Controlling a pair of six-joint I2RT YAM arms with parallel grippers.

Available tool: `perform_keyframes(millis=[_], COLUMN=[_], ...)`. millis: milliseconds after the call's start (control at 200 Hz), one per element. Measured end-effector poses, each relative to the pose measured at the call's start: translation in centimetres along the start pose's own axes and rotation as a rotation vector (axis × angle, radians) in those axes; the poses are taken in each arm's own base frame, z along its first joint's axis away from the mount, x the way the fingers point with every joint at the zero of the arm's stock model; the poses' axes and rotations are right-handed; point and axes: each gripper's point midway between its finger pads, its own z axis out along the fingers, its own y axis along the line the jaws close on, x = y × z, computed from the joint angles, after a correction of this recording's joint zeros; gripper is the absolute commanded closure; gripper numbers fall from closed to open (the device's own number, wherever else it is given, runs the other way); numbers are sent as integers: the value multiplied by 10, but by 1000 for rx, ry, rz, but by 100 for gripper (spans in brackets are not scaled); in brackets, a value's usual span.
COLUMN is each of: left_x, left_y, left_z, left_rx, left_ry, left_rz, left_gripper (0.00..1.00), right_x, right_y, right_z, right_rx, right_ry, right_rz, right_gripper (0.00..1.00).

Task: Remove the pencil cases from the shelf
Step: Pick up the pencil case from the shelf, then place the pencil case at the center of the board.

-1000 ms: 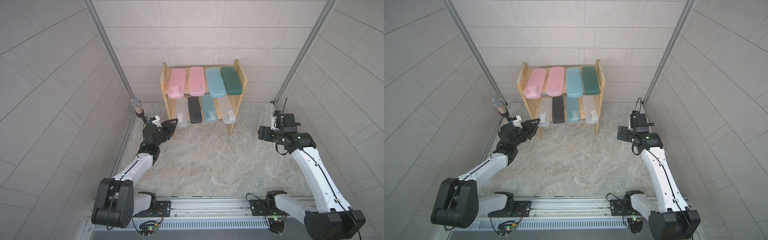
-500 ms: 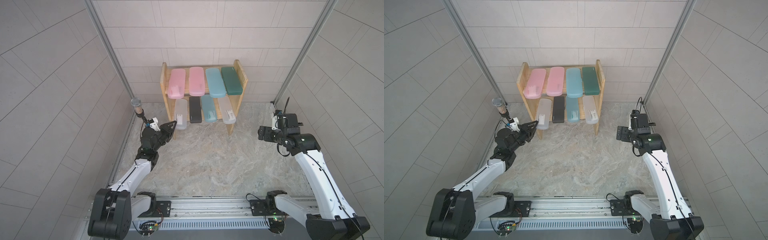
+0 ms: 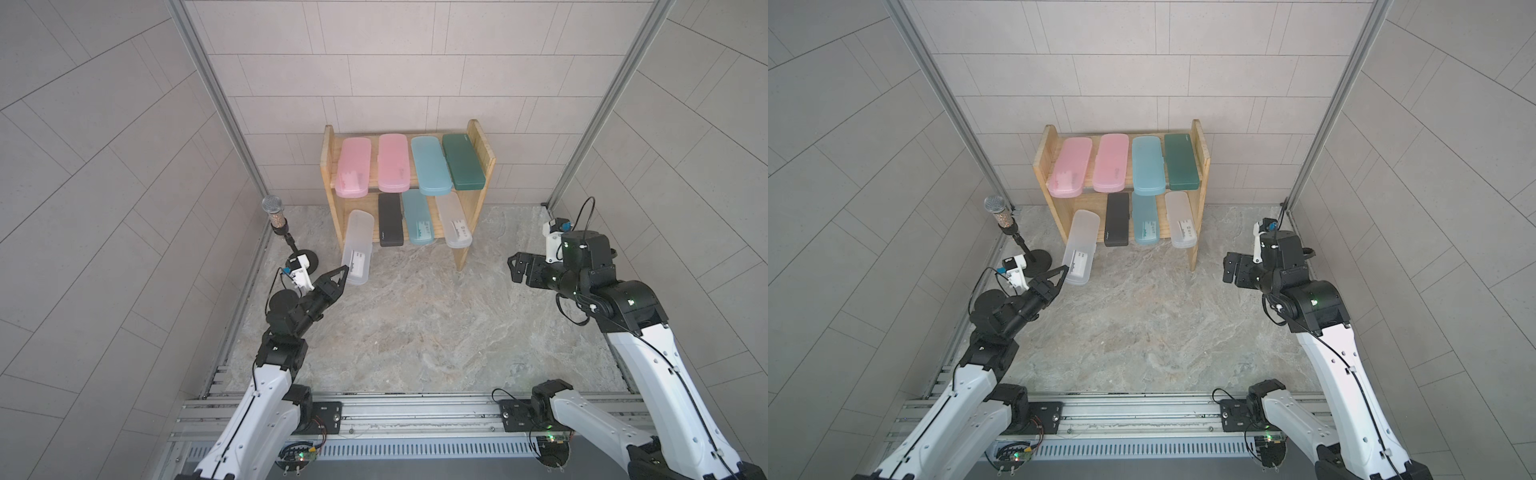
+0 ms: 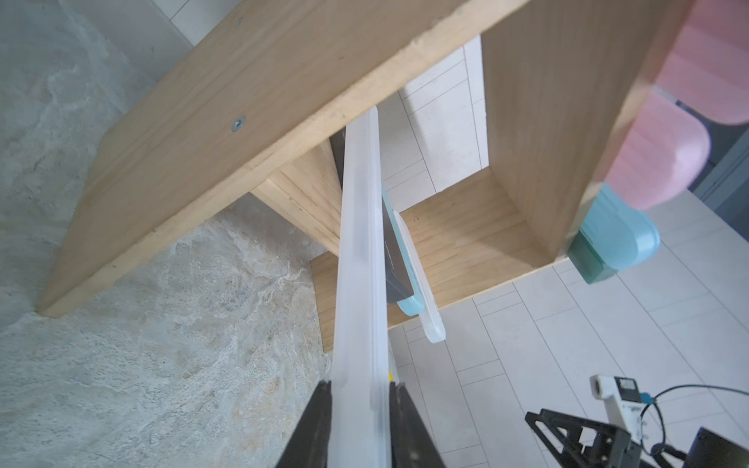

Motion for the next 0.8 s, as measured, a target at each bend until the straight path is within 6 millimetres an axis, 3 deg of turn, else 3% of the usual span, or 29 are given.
perform_keyframes(millis=[245, 455, 625, 800], left_x=[8, 5, 8, 8], left_y=[-8, -23, -33, -45], left_z=[-21, -31, -39, -56], left_rx=[65, 122, 156, 188], left_ry=[-43, -73, -72, -101], left_rz=[135, 193, 211, 237], left_gripper=[100, 100, 100, 100], right_x=[21, 31, 27, 26], right_y=[116, 203, 263, 302], right_z=[-6, 20, 36, 46], right_rx=[-357, -455, -512, -551], right_ry=[47, 97, 89, 82], right_rz=[33, 17, 5, 0], right_gripper=[0, 0, 0, 0])
